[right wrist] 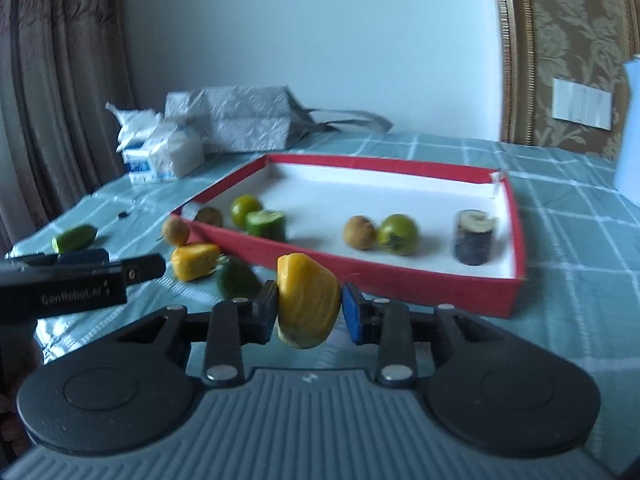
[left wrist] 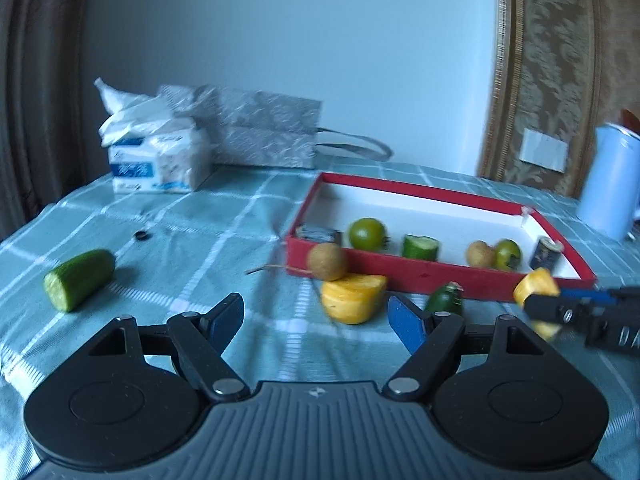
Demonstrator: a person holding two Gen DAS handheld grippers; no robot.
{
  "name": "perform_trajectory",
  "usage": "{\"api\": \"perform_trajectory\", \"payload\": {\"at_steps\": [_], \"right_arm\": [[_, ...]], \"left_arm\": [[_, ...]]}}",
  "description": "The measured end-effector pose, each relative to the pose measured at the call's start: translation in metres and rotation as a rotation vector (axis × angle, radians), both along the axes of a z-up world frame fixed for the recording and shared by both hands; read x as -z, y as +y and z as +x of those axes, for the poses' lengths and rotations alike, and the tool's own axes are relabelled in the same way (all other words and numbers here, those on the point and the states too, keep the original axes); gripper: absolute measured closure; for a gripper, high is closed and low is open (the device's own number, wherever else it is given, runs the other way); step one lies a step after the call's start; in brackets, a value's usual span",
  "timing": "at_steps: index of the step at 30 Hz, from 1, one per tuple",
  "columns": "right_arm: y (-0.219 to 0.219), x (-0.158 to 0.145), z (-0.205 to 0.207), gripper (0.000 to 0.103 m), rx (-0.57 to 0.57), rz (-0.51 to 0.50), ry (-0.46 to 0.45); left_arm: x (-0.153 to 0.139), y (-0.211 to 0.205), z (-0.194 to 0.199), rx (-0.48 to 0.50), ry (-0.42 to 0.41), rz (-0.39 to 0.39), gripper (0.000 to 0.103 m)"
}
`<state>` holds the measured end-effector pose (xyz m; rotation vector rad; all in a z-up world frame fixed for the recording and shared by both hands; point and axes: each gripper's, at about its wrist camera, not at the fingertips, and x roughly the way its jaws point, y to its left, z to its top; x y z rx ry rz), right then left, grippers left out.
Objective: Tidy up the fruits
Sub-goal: 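Lift the yellow chunk with the right tool while the left tool approaches the dark green oval fruit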
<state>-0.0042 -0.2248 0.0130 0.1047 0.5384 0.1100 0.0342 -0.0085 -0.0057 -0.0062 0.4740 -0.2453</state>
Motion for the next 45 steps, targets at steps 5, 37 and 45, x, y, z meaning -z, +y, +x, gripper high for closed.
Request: {"api": "perform_trajectory", "payload": {"at_steps": [5,37,45], "right_arm": [[-0.034,0.001,-0.010,0.071,0.061,0.036,-0.020],[-0.066,-0.001,-0.021,0.070,0.064,0.188,-0.073],[-0.067,0.000,-0.021,0.070,0.069,0.190,-0.068]], "left_arm": [[-0.001,-0.016,-0.004,0.027,-0.021,0.020,0.024],[0.003,-0.077,0.019,0.131,0.032,0.053,0.022],[0.002,-0.082,0.014,0.178,0.008,0.071,0.023]]}}
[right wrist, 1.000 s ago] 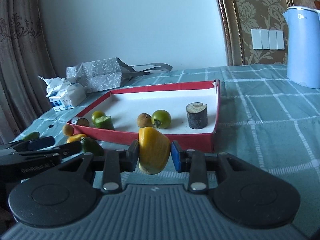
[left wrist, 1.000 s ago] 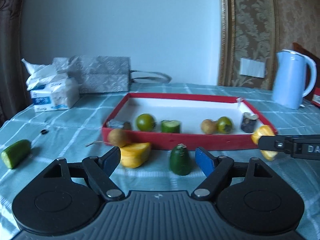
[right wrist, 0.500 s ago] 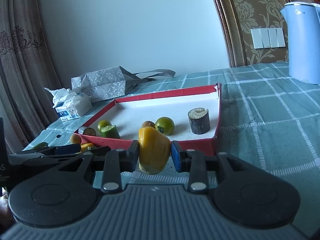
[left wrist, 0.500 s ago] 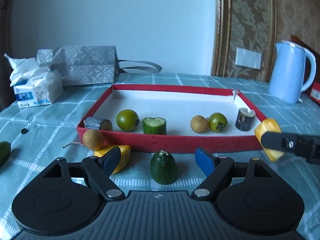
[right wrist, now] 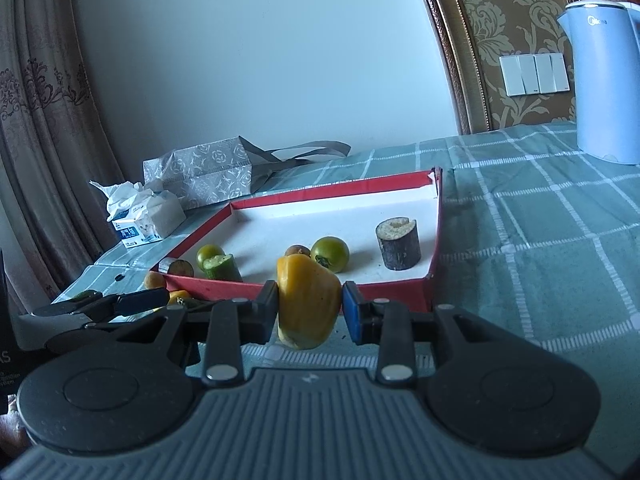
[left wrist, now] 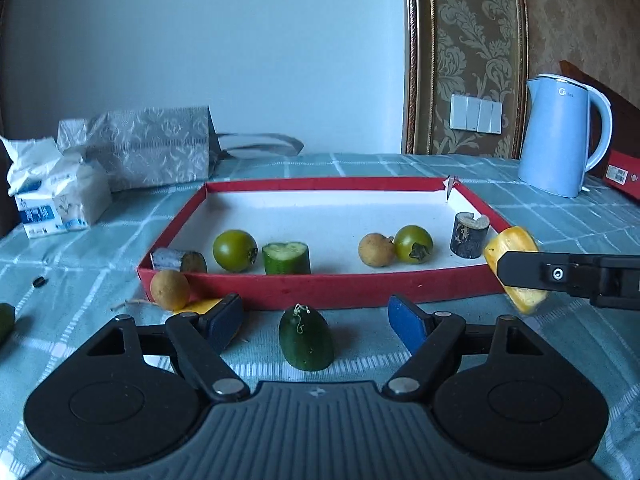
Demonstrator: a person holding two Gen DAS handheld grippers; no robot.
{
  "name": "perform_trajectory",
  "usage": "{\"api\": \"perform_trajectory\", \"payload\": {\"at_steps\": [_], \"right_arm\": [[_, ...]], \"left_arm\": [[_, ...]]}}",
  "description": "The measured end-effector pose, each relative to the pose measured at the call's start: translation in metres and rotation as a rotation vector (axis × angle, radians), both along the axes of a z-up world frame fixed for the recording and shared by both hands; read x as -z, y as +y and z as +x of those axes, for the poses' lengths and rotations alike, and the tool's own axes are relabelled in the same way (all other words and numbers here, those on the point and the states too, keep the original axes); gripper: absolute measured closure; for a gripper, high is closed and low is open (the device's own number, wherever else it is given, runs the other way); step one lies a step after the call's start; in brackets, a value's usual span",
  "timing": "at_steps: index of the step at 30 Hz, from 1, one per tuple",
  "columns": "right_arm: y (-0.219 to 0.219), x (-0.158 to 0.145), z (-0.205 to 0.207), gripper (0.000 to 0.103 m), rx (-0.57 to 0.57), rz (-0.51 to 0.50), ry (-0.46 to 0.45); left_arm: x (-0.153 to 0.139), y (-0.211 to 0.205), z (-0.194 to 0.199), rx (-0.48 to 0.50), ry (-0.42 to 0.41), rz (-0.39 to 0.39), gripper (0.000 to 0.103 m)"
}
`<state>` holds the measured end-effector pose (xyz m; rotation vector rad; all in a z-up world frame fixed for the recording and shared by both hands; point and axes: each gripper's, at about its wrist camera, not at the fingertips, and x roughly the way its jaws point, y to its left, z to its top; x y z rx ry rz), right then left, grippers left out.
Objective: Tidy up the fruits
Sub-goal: 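Lift the yellow chunk with the right tool while the left tool approaches the dark green oval fruit, then grasp the dark green oval fruit with the left tool while the right tool holds the yellow chunk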
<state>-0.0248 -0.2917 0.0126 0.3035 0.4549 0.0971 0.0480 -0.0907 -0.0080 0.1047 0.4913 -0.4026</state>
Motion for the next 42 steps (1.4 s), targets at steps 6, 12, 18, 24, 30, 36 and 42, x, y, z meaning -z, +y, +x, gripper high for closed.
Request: {"api": "perform_trajectory", "payload": {"at_steps": [6,12,18,24,30,36,42], "right_arm": [[0.001,0.000,0.001,0.070,-0.002,-0.001,0.000],[0.001,0.000,0.001,0.070,0.004,0.003,-0.002],[-0.001,0.001,0.000,0.070,0.011,0.010,-0.001],[-0.002,0.002,0.001,0.070,0.016,0.011,0.006],[-0.004,0.003,0.002,0.070,0.029,0.013,0.008],[-0.006,0.004,0.003,0.070,0.043,0.014,0.012],[-0.006,0.005,0.004,0.070,0.050,0.012,0.020]], "left_arm": [[0.005,0.004,0.018,-0.026,0.107,-0.022,0.023],[0.006,-0.001,0.019,-0.035,0.111,-0.002,0.023],[0.008,-0.004,0.025,-0.040,0.145,0.010,0.023],[0.010,-0.010,0.026,-0.050,0.154,0.048,0.023],[0.010,-0.013,0.025,-0.056,0.153,0.064,0.023],[0.010,-0.014,0.025,-0.057,0.152,0.069,0.023],[0.010,-0.012,0.025,-0.055,0.150,0.056,0.025]]}}
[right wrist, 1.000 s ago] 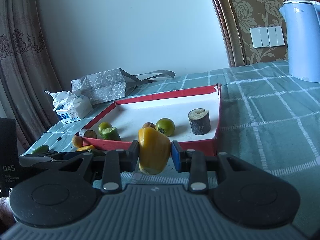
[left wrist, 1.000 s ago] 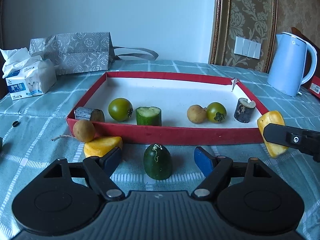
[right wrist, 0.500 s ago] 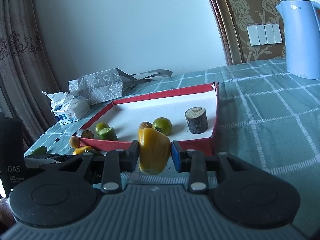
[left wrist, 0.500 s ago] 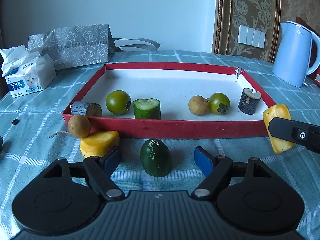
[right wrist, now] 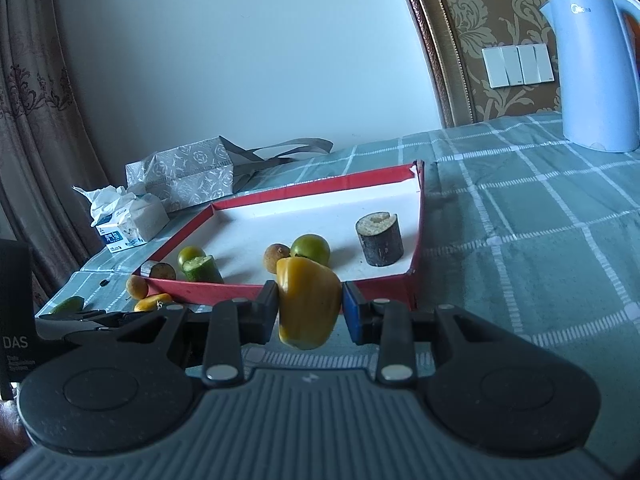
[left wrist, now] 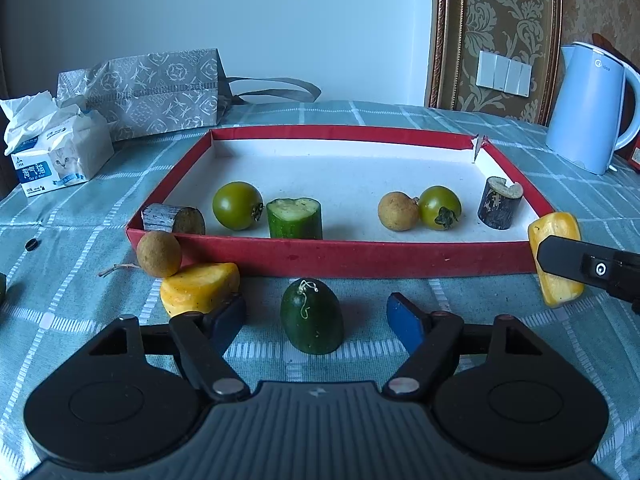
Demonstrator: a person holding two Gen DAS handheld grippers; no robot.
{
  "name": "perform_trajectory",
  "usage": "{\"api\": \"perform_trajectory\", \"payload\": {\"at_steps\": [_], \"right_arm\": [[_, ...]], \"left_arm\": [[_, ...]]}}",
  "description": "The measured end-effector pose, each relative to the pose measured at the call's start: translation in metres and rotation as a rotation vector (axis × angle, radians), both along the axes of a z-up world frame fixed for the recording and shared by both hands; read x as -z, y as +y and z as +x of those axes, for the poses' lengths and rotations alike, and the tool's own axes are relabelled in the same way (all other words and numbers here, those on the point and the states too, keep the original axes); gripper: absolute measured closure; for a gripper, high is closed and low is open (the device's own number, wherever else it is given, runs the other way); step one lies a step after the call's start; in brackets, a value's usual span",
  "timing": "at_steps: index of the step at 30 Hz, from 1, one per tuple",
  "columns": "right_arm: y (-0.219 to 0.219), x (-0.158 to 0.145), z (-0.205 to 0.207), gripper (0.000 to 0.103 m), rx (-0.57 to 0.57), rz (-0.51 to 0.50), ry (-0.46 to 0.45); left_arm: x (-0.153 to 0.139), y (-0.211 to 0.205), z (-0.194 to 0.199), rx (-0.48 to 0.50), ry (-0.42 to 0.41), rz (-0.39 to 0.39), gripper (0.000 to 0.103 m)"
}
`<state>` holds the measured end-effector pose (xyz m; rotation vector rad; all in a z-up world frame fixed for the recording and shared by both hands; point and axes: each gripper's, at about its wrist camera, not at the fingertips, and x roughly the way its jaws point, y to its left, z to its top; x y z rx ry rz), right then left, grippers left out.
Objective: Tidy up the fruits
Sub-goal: 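Grasp the dark green oval fruit with the left tool while the right tool holds the yellow chunk, then lift the green oval fruit with the left tool while the right tool carries the yellow chunk over the tray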
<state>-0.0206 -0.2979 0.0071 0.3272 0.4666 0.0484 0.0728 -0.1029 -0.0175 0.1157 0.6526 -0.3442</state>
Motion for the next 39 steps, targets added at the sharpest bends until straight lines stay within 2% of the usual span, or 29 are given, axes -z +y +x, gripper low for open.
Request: {"api": "perform_trajectory", "payload": {"at_steps": [7,13,14,17,26,34,39], "right_arm": [[0.000,-0.001,-0.001,0.070,0.002,0.001,-0.008],[-0.001,-0.002,-0.002,0.070,0.004,0.002,-0.015],[-0.001,-0.002,-0.002,0.070,0.004,0.002,-0.015],[-0.001,-0.002,-0.002,0.070,0.004,0.002,-0.016],[-0.003,-0.003,-0.004,0.070,0.011,0.004,-0.022],[-0.003,-0.005,-0.006,0.070,0.010,0.002,-0.037],[-0.004,-0.006,-0.007,0.070,0.002,0.006,-0.044]], "left_arm": [[0.000,0.000,0.000,-0.002,-0.003,0.006,0.027],[-0.001,0.000,-0.003,-0.002,-0.025,0.008,0.052],[-0.001,0.001,-0.004,0.000,-0.029,0.005,0.060],[-0.001,0.001,-0.006,0.001,-0.038,0.006,0.074],[-0.004,0.006,-0.014,0.010,-0.069,-0.018,0.074],[-0.005,0.026,-0.026,0.038,-0.067,-0.089,0.074],[-0.010,0.041,-0.041,0.037,-0.116,-0.110,0.074]]}}
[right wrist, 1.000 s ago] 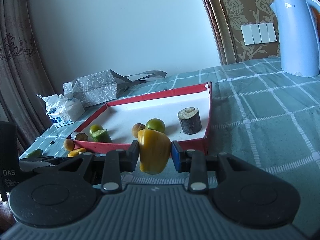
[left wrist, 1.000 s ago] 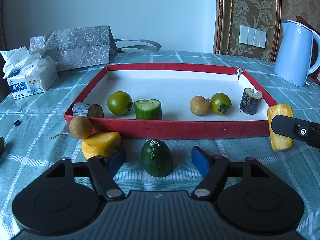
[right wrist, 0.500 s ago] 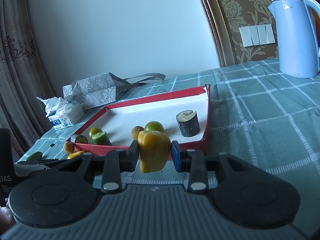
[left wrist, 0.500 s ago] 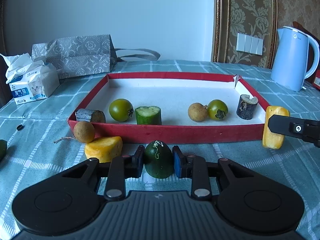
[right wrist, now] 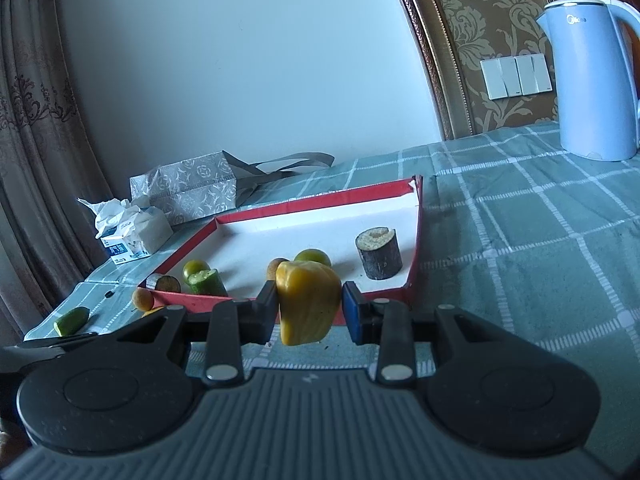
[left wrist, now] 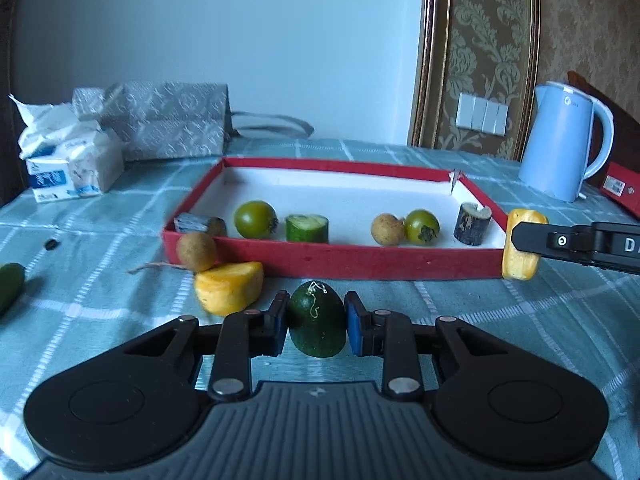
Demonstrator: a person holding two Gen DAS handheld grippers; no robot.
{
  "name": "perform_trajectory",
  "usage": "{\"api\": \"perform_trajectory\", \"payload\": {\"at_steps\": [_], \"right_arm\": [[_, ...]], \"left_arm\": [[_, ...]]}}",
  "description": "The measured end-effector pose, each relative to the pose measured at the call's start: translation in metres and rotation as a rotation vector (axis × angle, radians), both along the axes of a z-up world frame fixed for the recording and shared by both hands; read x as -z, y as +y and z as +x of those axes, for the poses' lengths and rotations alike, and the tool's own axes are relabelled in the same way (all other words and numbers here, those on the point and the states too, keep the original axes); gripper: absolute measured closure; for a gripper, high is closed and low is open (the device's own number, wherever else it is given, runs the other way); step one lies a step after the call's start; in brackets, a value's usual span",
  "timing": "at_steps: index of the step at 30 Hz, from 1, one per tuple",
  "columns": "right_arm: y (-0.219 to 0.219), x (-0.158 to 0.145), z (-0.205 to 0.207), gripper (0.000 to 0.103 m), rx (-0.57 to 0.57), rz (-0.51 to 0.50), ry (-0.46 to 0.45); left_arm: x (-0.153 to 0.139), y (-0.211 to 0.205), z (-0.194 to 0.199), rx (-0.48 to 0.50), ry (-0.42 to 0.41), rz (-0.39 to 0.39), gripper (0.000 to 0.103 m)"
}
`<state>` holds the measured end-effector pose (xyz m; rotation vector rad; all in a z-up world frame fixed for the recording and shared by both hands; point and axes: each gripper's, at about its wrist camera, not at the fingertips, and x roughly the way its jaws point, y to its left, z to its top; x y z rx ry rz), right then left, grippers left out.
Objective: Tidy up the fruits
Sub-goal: 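Lift the green oval fruit with the left tool while the right tool carries the yellow chunk over the tray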
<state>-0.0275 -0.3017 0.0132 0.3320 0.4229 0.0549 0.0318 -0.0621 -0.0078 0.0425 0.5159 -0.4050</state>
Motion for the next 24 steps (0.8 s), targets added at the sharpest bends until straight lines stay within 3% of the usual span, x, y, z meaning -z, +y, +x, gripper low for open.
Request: {"api": "perform_trajectory", "payload": {"at_steps": [9,18,24], "right_arm": [[0.001,0.000,-0.002,0.070,0.001,-0.011,-0.010],[0.008,0.002,0.003,0.070,0.008,-0.070,0.008],[0.029,-0.015,0.023,0.070,-0.021,-0.132,-0.004]], "left_arm": [[-0.013,0.024,-0.018,-0.124,-0.172,0.027,0.074],[-0.010,0.042,-0.008,-0.165,-0.137,0.008,0.074],[-0.009,0.044,-0.009,-0.167,-0.130,-0.005,0.074]]}}
